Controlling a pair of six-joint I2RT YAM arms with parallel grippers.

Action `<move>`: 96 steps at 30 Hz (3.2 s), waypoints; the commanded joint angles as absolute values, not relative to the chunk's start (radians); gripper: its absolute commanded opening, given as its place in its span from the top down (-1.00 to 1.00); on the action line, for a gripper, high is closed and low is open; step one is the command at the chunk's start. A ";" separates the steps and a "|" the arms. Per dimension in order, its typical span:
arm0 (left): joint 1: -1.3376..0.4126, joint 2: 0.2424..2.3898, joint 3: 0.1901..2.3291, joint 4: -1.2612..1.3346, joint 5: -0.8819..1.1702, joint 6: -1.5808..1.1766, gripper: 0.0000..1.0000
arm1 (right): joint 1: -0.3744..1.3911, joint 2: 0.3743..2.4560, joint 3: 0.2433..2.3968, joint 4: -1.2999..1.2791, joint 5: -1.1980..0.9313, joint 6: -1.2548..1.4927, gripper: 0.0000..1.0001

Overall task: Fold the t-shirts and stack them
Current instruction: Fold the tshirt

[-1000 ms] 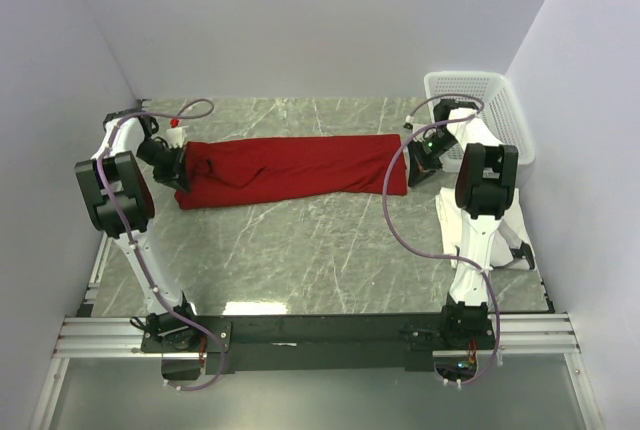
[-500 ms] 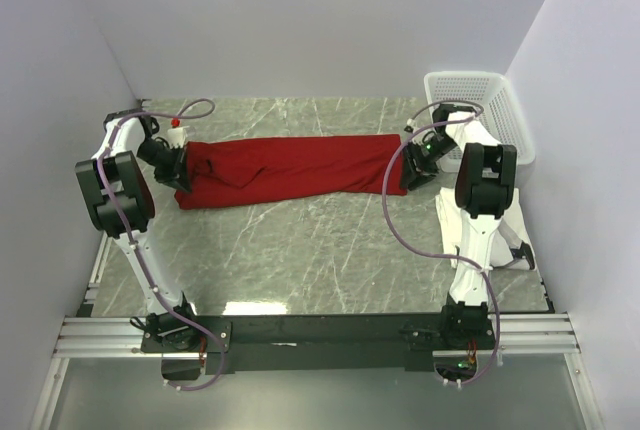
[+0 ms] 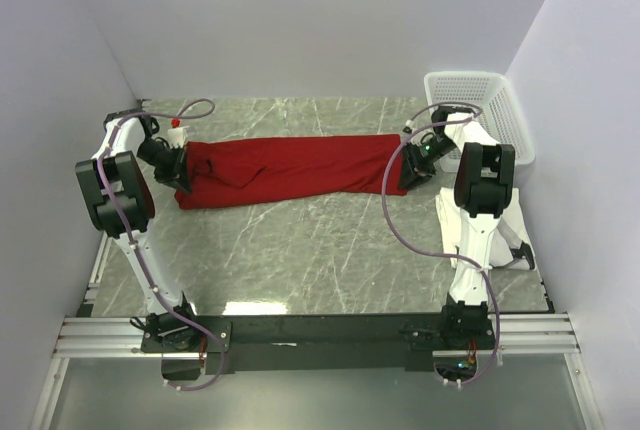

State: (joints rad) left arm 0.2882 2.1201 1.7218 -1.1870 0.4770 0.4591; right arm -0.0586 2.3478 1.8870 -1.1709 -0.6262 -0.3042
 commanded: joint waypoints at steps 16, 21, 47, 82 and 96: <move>0.287 2.103 1.726 -1.197 0.495 0.479 0.99 | -0.049 2.373 1.957 -1.149 -0.657 -0.270 0.22; 0.285 2.105 1.726 -1.195 0.489 0.474 0.99 | -0.049 2.385 1.963 -1.146 -0.655 -0.267 0.30; 0.344 2.056 1.738 -1.278 0.417 0.578 0.99 | -0.061 2.240 1.855 -1.235 -0.430 -0.505 1.00; 0.229 1.950 1.711 -1.114 0.557 0.508 0.05 | -0.041 2.083 1.785 -1.223 -0.434 -0.586 -0.13; 0.198 1.965 1.658 -1.068 0.514 0.431 0.01 | -0.041 2.263 1.865 -1.177 -0.471 -0.393 -0.16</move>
